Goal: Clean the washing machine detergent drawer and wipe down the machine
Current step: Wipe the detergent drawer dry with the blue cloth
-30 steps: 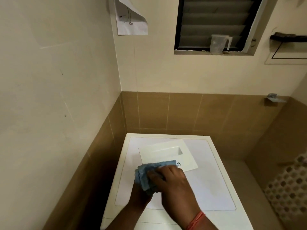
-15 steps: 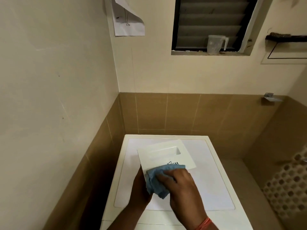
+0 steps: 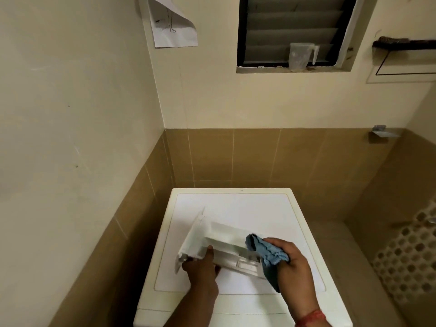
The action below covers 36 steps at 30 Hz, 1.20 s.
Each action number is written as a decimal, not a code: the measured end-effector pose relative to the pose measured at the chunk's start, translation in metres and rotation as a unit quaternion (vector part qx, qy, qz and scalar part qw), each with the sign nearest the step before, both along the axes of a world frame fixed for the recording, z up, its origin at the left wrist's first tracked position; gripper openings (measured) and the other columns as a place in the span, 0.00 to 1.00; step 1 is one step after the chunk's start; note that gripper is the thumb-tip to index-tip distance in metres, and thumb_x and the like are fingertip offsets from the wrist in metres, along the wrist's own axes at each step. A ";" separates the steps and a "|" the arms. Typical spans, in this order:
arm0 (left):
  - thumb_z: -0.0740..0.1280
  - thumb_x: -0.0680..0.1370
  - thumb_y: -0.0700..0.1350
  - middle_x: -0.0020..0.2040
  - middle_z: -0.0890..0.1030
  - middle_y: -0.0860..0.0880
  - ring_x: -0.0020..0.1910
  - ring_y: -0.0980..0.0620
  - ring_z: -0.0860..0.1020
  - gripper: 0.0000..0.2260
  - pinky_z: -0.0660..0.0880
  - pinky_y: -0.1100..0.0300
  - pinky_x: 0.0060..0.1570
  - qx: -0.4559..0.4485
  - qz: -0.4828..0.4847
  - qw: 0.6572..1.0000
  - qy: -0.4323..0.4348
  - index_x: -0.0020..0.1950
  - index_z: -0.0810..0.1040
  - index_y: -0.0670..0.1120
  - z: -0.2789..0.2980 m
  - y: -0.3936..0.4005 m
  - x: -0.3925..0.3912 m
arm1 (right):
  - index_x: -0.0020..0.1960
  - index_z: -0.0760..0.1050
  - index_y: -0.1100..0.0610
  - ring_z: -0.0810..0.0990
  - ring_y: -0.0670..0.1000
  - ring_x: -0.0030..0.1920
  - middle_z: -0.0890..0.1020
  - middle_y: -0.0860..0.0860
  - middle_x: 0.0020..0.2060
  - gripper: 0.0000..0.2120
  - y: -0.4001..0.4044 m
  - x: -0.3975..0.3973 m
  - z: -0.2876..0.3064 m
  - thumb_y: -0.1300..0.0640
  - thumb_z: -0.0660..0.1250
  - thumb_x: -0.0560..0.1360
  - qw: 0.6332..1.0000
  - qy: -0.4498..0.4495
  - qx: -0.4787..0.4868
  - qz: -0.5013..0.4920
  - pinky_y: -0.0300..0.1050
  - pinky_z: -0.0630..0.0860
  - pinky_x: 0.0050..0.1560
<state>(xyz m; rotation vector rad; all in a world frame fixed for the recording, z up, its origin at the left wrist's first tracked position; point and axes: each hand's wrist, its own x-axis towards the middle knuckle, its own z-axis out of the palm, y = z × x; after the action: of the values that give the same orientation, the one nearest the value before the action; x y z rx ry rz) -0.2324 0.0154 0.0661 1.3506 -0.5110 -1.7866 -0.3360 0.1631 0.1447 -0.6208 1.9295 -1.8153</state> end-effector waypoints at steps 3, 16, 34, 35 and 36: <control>0.75 0.72 0.37 0.62 0.76 0.40 0.57 0.39 0.77 0.29 0.80 0.42 0.48 0.047 0.032 0.998 -0.011 0.68 0.66 0.48 -0.015 0.014 -0.011 | 0.44 0.84 0.48 0.83 0.52 0.51 0.84 0.53 0.47 0.16 0.009 -0.002 -0.005 0.59 0.64 0.61 0.999 0.014 0.025 0.021 0.51 0.76 0.60; 0.73 0.73 0.37 0.62 0.77 0.45 0.59 0.43 0.76 0.25 0.72 0.43 0.63 0.070 0.089 0.994 -0.006 0.68 0.69 0.48 -0.044 0.049 -0.032 | 0.52 0.82 0.58 0.83 0.49 0.47 0.84 0.54 0.48 0.13 0.050 -0.047 -0.031 0.66 0.67 0.70 0.988 0.011 0.112 0.102 0.34 0.76 0.46; 0.57 0.83 0.49 0.61 0.73 0.56 0.61 0.56 0.72 0.14 0.67 0.63 0.57 -0.326 -0.327 0.830 -0.314 0.68 0.71 0.50 0.030 -0.048 0.032 | 0.58 0.77 0.63 0.79 0.57 0.55 0.81 0.58 0.53 0.11 -0.133 -0.001 -0.025 0.65 0.61 0.77 0.947 0.110 0.281 0.113 0.43 0.72 0.53; 0.55 0.84 0.49 0.62 0.71 0.56 0.63 0.56 0.71 0.15 0.66 0.63 0.59 -0.327 -0.347 0.821 -0.313 0.70 0.69 0.50 0.023 -0.056 0.028 | 0.59 0.77 0.64 0.79 0.57 0.56 0.81 0.58 0.54 0.13 -0.146 0.006 -0.026 0.66 0.64 0.76 0.933 0.153 0.300 0.124 0.42 0.71 0.54; 0.54 0.84 0.49 0.64 0.71 0.56 0.64 0.55 0.70 0.16 0.65 0.63 0.62 -0.325 -0.364 0.819 -0.303 0.71 0.68 0.50 0.017 -0.062 0.024 | 0.59 0.77 0.63 0.79 0.57 0.56 0.80 0.58 0.55 0.14 -0.156 0.014 -0.028 0.66 0.67 0.73 0.915 0.186 0.327 0.143 0.41 0.72 0.54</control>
<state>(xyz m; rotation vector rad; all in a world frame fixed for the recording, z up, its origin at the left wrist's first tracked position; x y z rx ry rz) -0.2082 -0.0464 0.0830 1.2570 -2.0121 -1.4078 -0.3221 0.0067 0.1167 -0.9822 2.3550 -0.8240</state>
